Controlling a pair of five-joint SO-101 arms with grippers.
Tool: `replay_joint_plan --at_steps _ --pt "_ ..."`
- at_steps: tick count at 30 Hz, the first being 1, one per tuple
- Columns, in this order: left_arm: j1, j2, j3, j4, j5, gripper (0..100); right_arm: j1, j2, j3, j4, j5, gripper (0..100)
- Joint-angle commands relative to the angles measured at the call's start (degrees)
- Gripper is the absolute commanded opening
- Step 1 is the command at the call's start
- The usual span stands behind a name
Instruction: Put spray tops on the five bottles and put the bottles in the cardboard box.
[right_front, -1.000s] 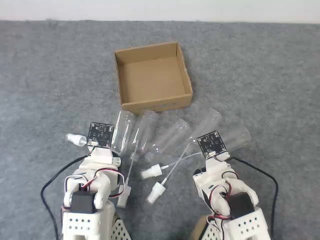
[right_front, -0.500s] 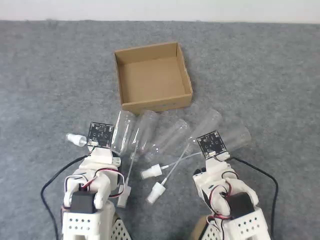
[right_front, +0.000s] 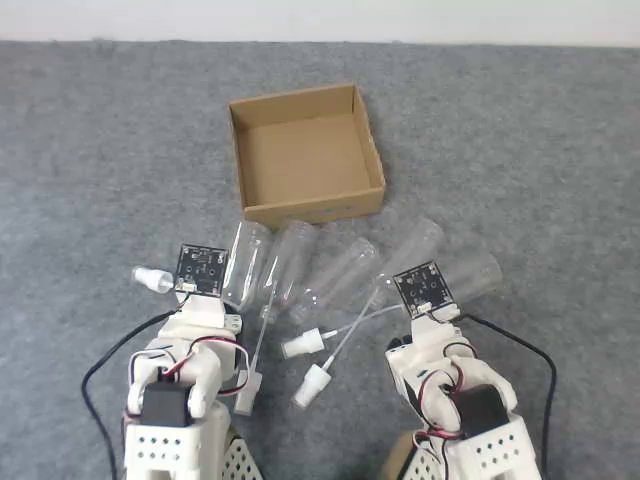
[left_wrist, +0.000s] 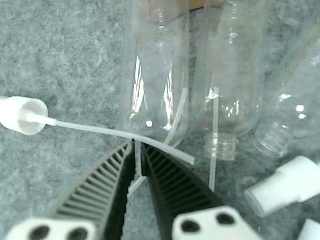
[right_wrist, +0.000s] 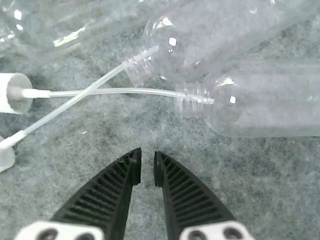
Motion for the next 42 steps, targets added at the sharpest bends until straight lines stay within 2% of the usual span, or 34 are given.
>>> replay_joint_plan --at_steps 1,37,42 --pt "-0.1 -0.8 -0.6 0.2 0.6 2 0.4 -1.0 1.2 0.2 0.4 0.6" --pt "-0.1 -0.8 -0.6 0.2 0.6 2 0.9 -1.0 0.0 0.3 0.4 0.6" --pt "-0.1 -0.8 -0.6 0.2 0.6 2 7.7 -1.0 -3.6 -0.2 0.4 0.6"
